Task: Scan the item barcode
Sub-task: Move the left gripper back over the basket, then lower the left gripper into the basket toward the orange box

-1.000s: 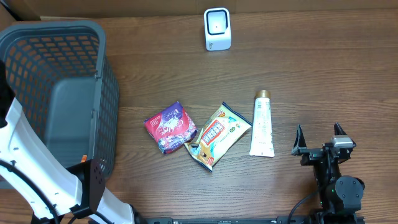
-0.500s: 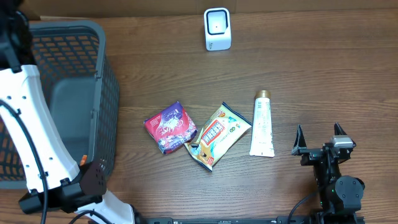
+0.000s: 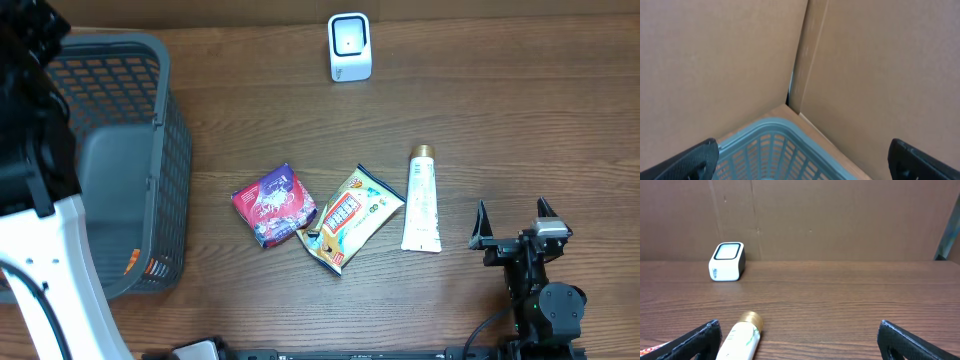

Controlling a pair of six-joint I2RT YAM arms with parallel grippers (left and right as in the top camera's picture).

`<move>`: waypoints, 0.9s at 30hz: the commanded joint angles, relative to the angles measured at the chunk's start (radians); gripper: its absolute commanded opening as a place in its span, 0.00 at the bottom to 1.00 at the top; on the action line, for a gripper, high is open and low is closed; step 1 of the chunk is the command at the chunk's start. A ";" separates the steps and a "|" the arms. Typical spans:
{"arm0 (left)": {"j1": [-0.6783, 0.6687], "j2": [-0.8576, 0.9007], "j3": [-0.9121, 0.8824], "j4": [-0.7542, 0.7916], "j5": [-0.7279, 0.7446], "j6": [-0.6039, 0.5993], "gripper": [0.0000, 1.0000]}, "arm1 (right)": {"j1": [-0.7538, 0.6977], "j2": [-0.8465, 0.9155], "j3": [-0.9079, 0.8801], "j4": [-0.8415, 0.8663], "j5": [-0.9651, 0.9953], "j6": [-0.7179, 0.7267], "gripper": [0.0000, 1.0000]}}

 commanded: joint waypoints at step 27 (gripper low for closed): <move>0.158 0.037 -0.339 -0.501 0.266 -0.343 1.00 | -0.002 -0.006 -0.010 0.007 0.009 0.004 1.00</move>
